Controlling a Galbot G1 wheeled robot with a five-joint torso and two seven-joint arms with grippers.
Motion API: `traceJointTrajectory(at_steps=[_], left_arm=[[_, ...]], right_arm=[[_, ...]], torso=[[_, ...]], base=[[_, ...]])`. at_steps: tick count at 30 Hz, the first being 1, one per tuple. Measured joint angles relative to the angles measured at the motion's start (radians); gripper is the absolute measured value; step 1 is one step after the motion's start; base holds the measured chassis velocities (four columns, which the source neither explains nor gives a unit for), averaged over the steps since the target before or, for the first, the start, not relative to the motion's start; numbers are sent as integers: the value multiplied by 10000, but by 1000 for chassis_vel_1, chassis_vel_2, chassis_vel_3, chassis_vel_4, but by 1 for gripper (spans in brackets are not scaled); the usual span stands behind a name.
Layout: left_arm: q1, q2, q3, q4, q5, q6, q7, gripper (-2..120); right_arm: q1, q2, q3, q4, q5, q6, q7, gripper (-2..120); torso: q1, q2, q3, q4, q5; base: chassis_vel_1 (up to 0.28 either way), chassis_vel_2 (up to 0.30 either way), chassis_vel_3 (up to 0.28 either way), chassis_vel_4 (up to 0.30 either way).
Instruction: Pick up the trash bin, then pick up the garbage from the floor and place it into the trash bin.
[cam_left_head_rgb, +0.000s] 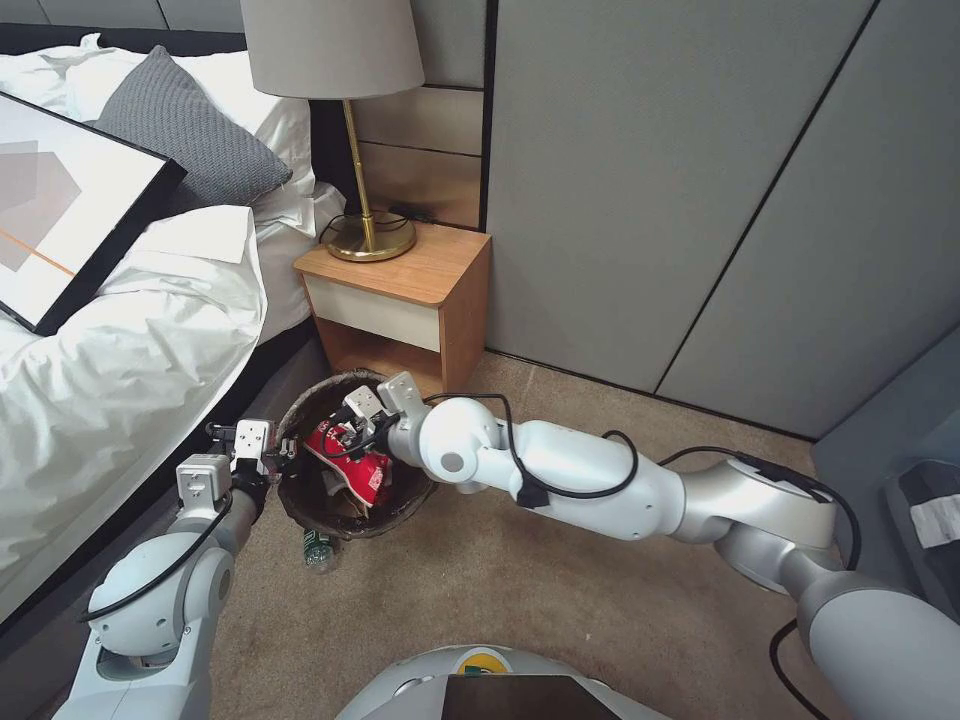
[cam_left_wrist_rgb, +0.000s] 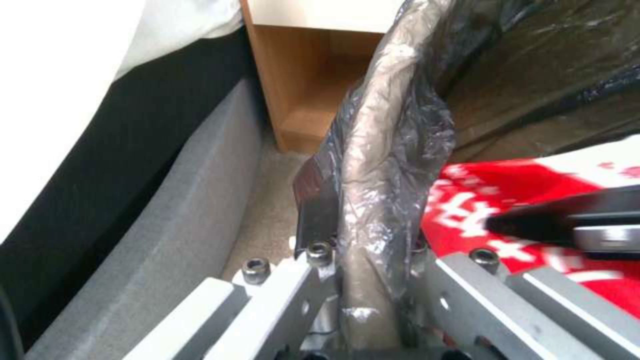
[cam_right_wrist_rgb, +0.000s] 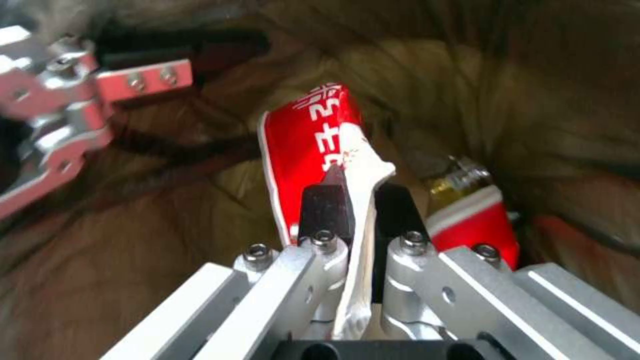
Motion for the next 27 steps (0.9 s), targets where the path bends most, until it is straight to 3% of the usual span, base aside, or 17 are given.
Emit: traceJointTrajectory(at_steps=[11,22,27], left_arm=[[103,-13,-3,-47,-4,0,10,0],[72,-58,-7,-9,1,0,13,0],[58,-71,7,48,21,0,14,0]], right_arm=[[-34,577,-136,-1393,-435,26,-126,4],[11,465,34,-713,-148,-74,488,50],[95,333,129,-160,232,-101,839,63]], torso=[[0,0,0,0,0],[0,0,0,-1,1],[0,0,0,-1,2]], base=[[0,0,0,0],[0,0,0,0],[0,0,0,0]])
